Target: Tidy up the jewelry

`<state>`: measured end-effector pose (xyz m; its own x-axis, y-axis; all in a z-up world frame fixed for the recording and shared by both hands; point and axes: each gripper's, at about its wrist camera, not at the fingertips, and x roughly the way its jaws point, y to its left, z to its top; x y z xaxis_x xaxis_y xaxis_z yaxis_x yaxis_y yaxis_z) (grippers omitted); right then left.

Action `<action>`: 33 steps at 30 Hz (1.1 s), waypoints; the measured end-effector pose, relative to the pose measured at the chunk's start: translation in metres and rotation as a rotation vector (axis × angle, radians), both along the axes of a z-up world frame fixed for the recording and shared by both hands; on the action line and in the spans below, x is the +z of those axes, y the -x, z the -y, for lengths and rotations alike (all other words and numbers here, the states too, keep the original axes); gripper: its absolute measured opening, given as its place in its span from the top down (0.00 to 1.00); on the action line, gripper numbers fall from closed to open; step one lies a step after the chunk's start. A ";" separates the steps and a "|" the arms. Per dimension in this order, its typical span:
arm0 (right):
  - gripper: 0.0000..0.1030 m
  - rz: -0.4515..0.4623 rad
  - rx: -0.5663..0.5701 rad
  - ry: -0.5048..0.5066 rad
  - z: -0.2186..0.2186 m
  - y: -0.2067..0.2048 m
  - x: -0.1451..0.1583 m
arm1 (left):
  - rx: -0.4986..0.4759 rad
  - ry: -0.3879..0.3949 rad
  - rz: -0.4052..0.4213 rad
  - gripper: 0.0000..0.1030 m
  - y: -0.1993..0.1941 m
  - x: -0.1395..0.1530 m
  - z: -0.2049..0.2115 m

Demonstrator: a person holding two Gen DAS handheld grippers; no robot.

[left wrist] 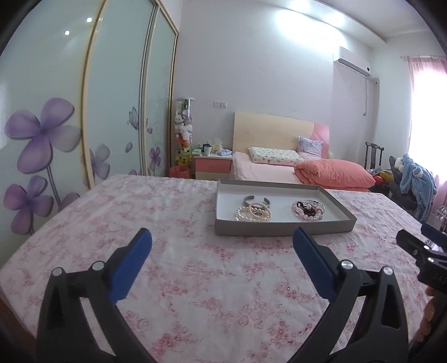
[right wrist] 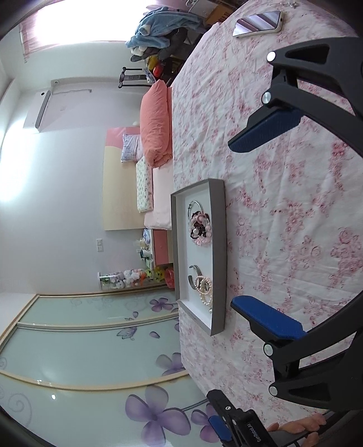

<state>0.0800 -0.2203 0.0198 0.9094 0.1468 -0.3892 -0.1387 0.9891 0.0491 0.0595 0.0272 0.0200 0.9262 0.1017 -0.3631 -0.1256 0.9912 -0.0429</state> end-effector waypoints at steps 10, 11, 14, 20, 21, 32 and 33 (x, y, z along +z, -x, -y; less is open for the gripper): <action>0.02 -0.004 0.045 0.006 -0.006 0.008 -0.004 | -0.034 -0.015 -0.001 0.04 0.009 0.002 0.009; 0.02 -0.006 0.044 0.003 -0.005 0.007 -0.004 | -0.035 -0.012 -0.003 0.04 0.008 0.001 0.008; 0.02 -0.010 0.044 0.000 -0.005 0.006 -0.004 | -0.038 -0.006 -0.009 0.04 0.007 -0.001 0.009; 0.02 -0.014 0.040 0.001 -0.004 0.006 -0.005 | -0.050 -0.006 -0.011 0.04 0.007 -0.004 0.011; 0.02 -0.014 0.041 0.001 -0.004 0.006 -0.005 | -0.051 -0.008 -0.010 0.04 0.007 -0.004 0.011; 0.02 -0.018 0.047 -0.001 -0.004 0.004 -0.007 | -0.057 -0.009 -0.010 0.04 0.008 -0.003 0.014; 0.02 -0.018 0.048 -0.001 -0.005 0.005 -0.006 | -0.059 -0.009 -0.010 0.04 0.008 -0.003 0.016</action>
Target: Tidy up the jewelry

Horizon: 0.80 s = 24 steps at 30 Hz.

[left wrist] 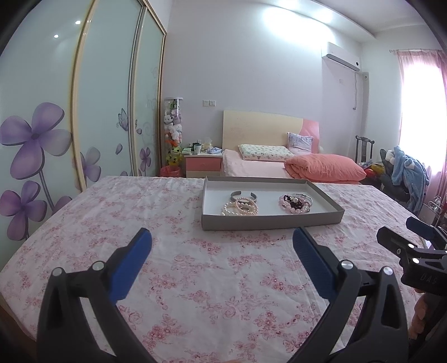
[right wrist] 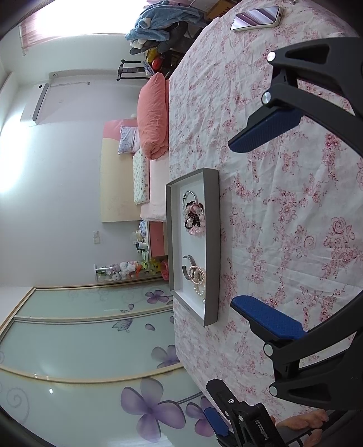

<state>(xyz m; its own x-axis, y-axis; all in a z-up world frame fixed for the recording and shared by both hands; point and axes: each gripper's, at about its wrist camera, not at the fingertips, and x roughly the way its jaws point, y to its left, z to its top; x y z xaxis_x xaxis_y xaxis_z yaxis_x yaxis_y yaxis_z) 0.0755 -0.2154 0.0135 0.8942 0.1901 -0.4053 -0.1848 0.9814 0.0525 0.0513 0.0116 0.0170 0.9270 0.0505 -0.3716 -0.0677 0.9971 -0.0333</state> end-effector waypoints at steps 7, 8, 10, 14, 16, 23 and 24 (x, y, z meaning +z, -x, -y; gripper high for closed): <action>0.02 -0.002 0.000 -0.002 0.000 0.000 -0.001 | 0.000 -0.001 -0.007 0.04 -0.002 -0.002 0.002; 0.02 -0.002 0.000 -0.003 0.000 0.000 -0.001 | 0.000 -0.001 -0.008 0.04 -0.001 -0.002 0.003; 0.02 -0.003 0.000 -0.002 0.000 0.000 -0.001 | -0.001 0.000 -0.009 0.04 -0.002 -0.003 0.004; 0.02 -0.007 -0.001 -0.005 -0.001 0.000 -0.003 | 0.002 0.001 -0.012 0.04 -0.003 -0.003 0.002; 0.02 -0.008 -0.002 -0.007 -0.001 0.000 -0.004 | 0.004 0.002 -0.013 0.04 -0.003 -0.004 0.003; 0.02 -0.009 0.000 -0.007 -0.001 0.000 -0.005 | 0.002 0.002 -0.015 0.04 -0.003 -0.004 0.003; 0.02 -0.010 0.001 -0.007 -0.002 0.000 -0.005 | 0.002 0.003 -0.016 0.04 -0.003 -0.005 0.003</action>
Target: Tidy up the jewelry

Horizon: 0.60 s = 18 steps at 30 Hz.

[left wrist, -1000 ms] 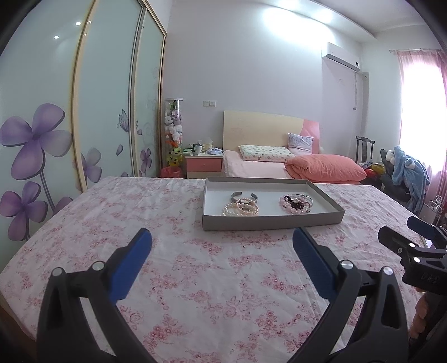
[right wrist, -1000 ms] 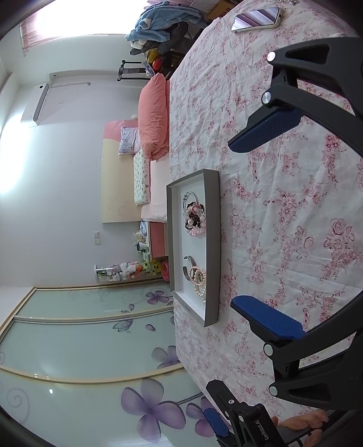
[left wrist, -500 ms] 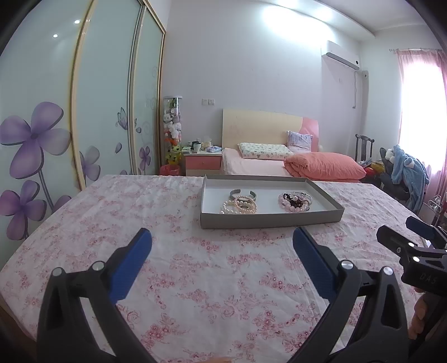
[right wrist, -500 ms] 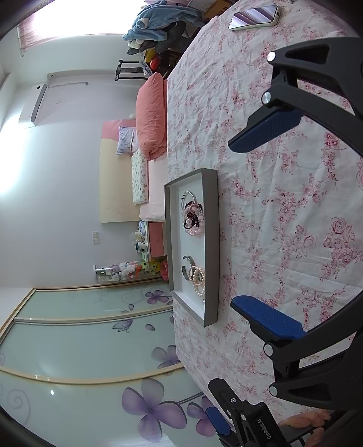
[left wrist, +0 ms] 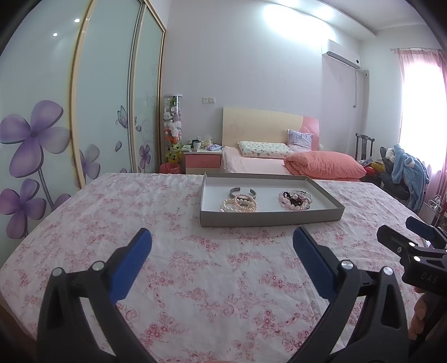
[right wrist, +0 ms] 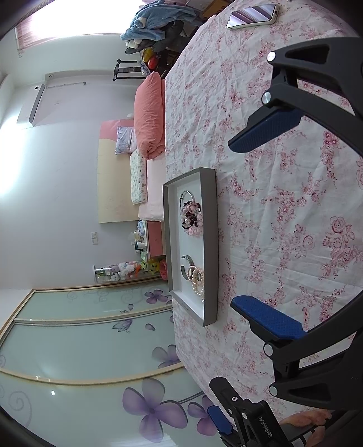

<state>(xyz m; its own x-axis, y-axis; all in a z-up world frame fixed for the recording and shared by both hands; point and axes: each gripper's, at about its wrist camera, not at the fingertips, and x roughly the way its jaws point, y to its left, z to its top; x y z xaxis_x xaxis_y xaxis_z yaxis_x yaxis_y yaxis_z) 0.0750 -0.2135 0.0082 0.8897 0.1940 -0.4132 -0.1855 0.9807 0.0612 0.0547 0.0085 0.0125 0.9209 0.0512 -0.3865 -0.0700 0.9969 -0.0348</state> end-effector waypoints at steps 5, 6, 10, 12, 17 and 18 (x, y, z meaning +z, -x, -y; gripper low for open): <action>0.02 -0.002 0.000 -0.001 -0.001 -0.001 0.000 | 0.000 0.000 -0.001 0.04 0.000 -0.001 0.001; 0.02 -0.002 0.000 -0.001 -0.002 0.000 0.000 | -0.001 -0.001 -0.002 0.04 0.000 -0.001 0.001; 0.02 -0.002 0.000 -0.001 -0.001 -0.001 0.000 | 0.000 0.000 -0.002 0.04 0.000 -0.001 0.001; 0.02 -0.003 0.000 -0.003 -0.001 0.000 0.000 | -0.001 0.000 -0.003 0.04 -0.001 -0.001 0.001; 0.02 -0.004 0.001 -0.004 -0.002 0.000 0.000 | -0.004 0.001 -0.006 0.04 -0.001 -0.002 0.001; 0.02 -0.003 0.001 -0.005 -0.002 0.000 0.000 | -0.004 0.002 -0.006 0.04 -0.001 -0.002 0.001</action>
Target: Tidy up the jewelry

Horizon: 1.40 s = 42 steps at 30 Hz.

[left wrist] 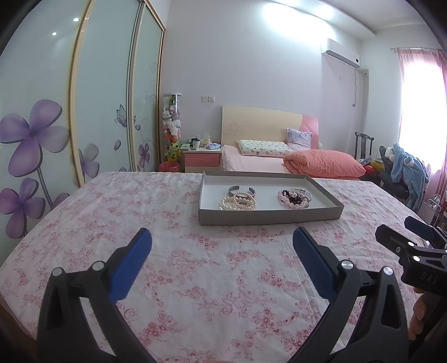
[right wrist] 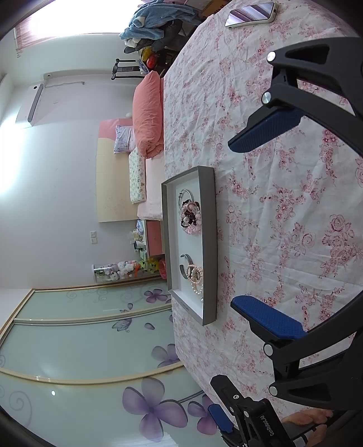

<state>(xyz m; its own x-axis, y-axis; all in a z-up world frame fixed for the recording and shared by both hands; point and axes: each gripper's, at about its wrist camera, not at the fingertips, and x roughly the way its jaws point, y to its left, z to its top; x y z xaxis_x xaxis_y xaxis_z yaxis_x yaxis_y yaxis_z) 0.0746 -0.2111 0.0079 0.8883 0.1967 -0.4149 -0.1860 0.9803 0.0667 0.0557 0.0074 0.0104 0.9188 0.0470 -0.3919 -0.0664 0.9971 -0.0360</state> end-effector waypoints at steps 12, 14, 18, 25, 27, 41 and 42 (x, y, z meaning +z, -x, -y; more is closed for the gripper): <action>0.02 -0.001 -0.001 0.000 0.002 -0.001 0.001 | 0.001 -0.001 0.000 0.04 0.000 0.000 0.001; 0.02 -0.001 -0.002 -0.001 0.001 0.000 0.000 | 0.000 0.000 0.000 0.04 0.000 0.000 0.000; 0.02 -0.001 -0.001 -0.001 0.002 -0.001 0.001 | -0.001 0.000 -0.001 0.04 0.000 0.000 0.000; 0.02 -0.003 -0.002 -0.003 0.000 0.000 0.000 | -0.003 -0.001 -0.003 0.04 -0.001 -0.001 0.001; 0.02 -0.003 -0.001 -0.003 -0.001 0.000 -0.001 | -0.005 0.000 -0.004 0.04 0.000 -0.002 0.002; 0.02 -0.007 -0.002 -0.008 0.000 0.001 -0.002 | 0.001 -0.002 -0.005 0.04 0.000 -0.004 0.004; 0.02 -0.008 -0.003 -0.008 0.001 0.000 -0.001 | 0.002 -0.003 -0.005 0.04 0.000 -0.004 0.004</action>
<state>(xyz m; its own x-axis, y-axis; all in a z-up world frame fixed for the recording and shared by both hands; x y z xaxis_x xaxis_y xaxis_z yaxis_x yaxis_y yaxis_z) 0.0747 -0.2116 0.0066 0.8857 0.1976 -0.4202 -0.1828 0.9802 0.0756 0.0557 0.0032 0.0063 0.9167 0.0495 -0.3966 -0.0681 0.9971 -0.0330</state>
